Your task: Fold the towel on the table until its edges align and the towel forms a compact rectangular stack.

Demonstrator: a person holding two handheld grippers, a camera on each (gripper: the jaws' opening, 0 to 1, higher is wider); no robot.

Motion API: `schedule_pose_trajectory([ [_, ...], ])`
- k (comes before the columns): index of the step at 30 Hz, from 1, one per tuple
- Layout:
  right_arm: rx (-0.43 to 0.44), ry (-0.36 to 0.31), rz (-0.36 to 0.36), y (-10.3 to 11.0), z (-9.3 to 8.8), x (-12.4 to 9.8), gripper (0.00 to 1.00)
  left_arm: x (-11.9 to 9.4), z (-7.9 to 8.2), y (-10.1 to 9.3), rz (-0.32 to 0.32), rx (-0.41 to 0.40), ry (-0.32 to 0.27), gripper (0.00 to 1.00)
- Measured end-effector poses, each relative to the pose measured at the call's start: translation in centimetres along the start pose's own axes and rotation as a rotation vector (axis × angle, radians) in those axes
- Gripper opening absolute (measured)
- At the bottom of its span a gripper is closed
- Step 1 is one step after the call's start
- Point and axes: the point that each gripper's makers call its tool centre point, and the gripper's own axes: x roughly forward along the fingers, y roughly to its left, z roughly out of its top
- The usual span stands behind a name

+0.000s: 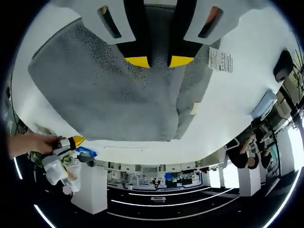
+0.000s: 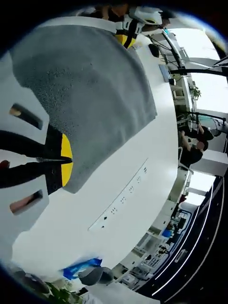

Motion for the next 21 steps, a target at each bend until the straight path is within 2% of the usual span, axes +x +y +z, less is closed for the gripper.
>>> schedule_pose_trajectory([
  [6,-0.024,0.076,0.009,-0.5,-2.1,1.3,0.0,-0.6,-0.4,0.4,0.045,0.032,0.01,0.12],
  [11,-0.013,0.062,0.023,-0.6,-1.9,1.1,0.0,-1.4,-1.1,1.0,0.096,0.033,0.026,0.05],
  [13,-0.083,0.081,-0.001,-0.9,-2.2,0.9,0.0,-1.6,-1.3,1.2,0.117,0.047,0.016,0.04],
  [15,-0.165,0.103,-0.018,-1.0,-2.3,0.8,0.0,-2.1,-1.7,1.6,0.153,0.086,0.05,0.02],
  [18,-0.124,0.121,-0.036,-1.2,-2.7,0.4,0.0,-2.5,-2.0,1.8,0.185,0.114,0.078,0.02],
  [21,-0.082,0.126,-0.038,-1.5,-3.0,0.2,0.0,-2.5,-2.1,1.9,0.2,0.09,0.072,0.02],
])
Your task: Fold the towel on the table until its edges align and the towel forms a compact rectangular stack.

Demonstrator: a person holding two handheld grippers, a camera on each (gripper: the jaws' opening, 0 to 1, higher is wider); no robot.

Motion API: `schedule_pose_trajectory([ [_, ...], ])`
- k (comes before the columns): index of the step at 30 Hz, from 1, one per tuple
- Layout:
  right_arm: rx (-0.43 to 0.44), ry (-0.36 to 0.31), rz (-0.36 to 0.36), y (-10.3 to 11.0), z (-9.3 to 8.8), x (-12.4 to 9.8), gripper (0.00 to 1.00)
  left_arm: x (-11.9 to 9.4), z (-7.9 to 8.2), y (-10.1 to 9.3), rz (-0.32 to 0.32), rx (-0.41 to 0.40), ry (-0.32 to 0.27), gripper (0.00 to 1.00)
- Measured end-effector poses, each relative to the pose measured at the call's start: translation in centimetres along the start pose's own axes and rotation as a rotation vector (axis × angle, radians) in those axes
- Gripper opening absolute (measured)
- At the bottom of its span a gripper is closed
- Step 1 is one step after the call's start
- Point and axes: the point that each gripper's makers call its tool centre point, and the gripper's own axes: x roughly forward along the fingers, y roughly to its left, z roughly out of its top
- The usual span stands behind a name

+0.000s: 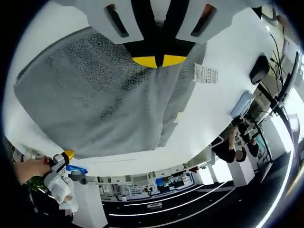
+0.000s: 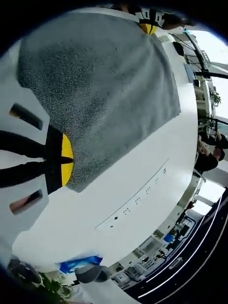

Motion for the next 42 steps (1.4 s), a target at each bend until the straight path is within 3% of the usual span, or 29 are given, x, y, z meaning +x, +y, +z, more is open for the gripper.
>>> schedule_pose_trajectory([
  [3,-0.018,0.013,0.005,0.1,-0.3,-0.1,0.0,0.1,0.0,0.1,-0.019,-0.01,-0.009,0.02],
  [5,-0.018,0.019,0.005,0.0,-0.4,-0.2,0.0,0.3,0.1,0.0,-0.043,-0.077,-0.015,0.02],
  [6,-0.003,0.023,0.006,0.0,-0.6,-0.3,0.0,0.3,0.1,0.1,-0.044,-0.055,-0.006,0.02],
  [8,0.031,0.037,0.003,-0.1,-0.8,-0.5,0.0,0.4,0.2,-0.2,-0.052,0.071,0.026,0.01],
  [15,0.043,0.075,-0.067,-0.4,-2.8,-1.5,0.0,0.9,1.0,-1.4,-0.076,0.09,0.078,0.01],
  [19,0.096,0.084,-0.069,-0.7,-4.0,-2.3,0.0,1.2,1.2,-1.9,-0.096,0.172,0.133,0.01],
  [24,0.088,0.118,-0.078,-1.0,-5.8,-3.3,0.0,1.1,1.6,-3.6,-0.161,0.105,0.128,0.01],
  [30,0.119,0.145,-0.081,-1.8,-7.9,-4.5,0.0,1.0,1.8,-5.1,-0.188,0.114,0.116,0.01],
  [36,0.165,0.163,-0.087,-2.3,-9.3,-5.5,0.0,1.0,2.3,-6.5,-0.233,0.15,0.141,0.01],
  [40,0.203,0.165,-0.093,-2.6,-10.1,-6.1,0.0,0.9,2.5,-8.0,-0.298,0.095,0.151,0.01],
  [42,0.212,0.171,-0.096,-2.7,-10.5,-6.3,0.0,0.8,2.6,-8.2,-0.298,0.113,0.149,0.01],
])
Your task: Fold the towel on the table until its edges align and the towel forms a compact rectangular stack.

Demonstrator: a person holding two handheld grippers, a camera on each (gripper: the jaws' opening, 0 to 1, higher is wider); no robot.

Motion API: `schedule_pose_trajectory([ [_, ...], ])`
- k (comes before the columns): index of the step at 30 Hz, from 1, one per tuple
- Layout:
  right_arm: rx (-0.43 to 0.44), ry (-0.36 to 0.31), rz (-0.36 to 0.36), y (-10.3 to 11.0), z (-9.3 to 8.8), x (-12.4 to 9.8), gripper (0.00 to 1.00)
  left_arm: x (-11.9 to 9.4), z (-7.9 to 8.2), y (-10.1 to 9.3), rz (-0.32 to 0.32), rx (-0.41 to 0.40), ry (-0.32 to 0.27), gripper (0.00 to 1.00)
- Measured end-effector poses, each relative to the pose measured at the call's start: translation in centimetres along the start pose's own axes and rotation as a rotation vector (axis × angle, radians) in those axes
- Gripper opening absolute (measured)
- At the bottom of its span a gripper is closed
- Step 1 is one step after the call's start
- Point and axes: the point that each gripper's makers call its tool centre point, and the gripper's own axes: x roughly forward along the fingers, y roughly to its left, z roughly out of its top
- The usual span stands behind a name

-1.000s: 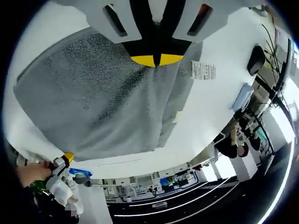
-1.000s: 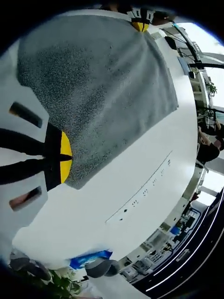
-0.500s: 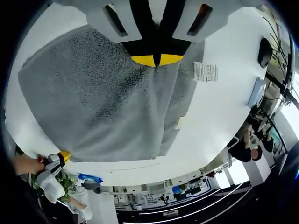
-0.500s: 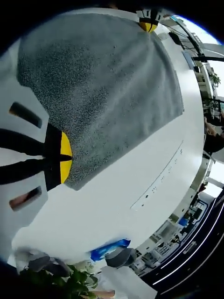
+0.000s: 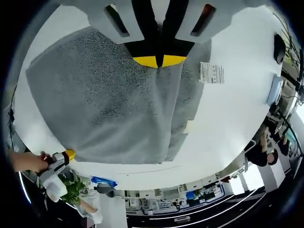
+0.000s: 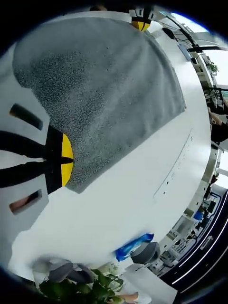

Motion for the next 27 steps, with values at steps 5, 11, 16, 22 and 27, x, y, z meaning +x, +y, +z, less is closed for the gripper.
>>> schedule_pose_trajectory([
  [5,0.026,0.015,-0.004,-0.8,-1.3,-0.5,0.0,0.3,0.5,-1.3,-0.011,0.049,0.013,0.01],
  [11,0.055,0.036,-0.008,-1.9,-2.9,-1.0,0.0,0.7,1.0,-2.8,-0.041,0.103,0.05,0.01],
  [16,0.083,0.034,-0.013,-2.5,-4.0,-1.5,0.0,0.9,1.4,-3.6,-0.059,0.138,0.066,0.01],
  [22,0.084,0.038,-0.016,-2.7,-4.9,-1.9,0.0,1.1,1.7,-3.9,-0.066,0.172,0.078,0.01],
  [27,0.11,0.041,-0.032,-2.5,-5.6,-2.4,0.0,1.3,2.0,-4.2,-0.088,0.199,0.078,0.01],
])
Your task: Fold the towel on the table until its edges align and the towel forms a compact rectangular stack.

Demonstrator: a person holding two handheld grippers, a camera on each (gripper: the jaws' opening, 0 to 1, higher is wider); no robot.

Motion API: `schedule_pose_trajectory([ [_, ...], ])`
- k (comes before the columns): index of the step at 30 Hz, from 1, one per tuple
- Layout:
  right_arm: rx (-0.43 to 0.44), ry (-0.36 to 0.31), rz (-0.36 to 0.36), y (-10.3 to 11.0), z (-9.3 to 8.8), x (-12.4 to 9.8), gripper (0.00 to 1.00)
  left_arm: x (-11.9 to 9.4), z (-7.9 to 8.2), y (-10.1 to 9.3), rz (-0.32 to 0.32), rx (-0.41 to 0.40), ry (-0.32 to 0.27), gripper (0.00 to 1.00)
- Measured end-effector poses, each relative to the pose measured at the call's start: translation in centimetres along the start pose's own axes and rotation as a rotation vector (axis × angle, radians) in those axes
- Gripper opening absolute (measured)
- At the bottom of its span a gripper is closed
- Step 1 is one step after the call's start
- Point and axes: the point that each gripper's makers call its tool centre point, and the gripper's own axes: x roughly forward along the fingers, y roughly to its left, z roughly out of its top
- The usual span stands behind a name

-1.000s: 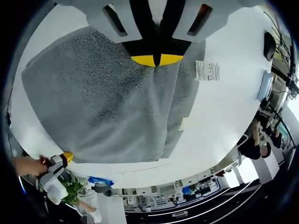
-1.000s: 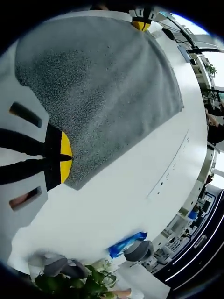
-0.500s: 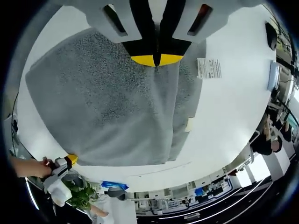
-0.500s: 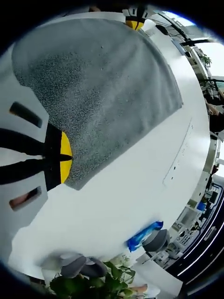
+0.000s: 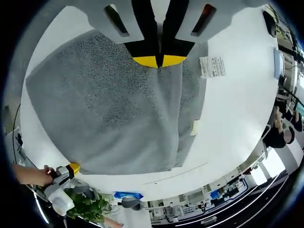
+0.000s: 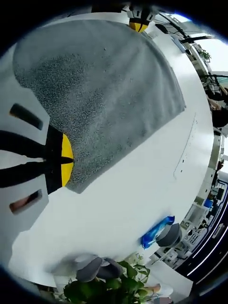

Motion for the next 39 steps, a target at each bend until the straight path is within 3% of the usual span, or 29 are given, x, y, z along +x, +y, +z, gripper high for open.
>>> schedule_pose_trajectory([
  [5,0.052,-0.014,-0.005,-0.1,-0.7,-0.4,0.0,0.4,0.6,-0.2,0.0,0.123,0.014,0.01],
  [9,0.081,-0.014,-0.014,0.0,-1.4,-0.9,0.0,0.7,1.1,-0.3,0.008,0.169,0.027,0.01],
  [15,0.061,-0.011,-0.038,0.4,-2.7,-1.7,0.0,1.4,2.0,0.0,-0.004,0.18,0.02,0.01],
  [31,0.118,-0.012,-0.041,0.9,-5.3,-3.2,0.0,3.1,4.6,0.5,-0.047,0.231,0.008,0.01],
  [39,0.151,-0.031,-0.041,1.2,-6.5,-4.0,0.0,3.9,5.9,0.7,-0.068,0.3,0.017,0.01],
])
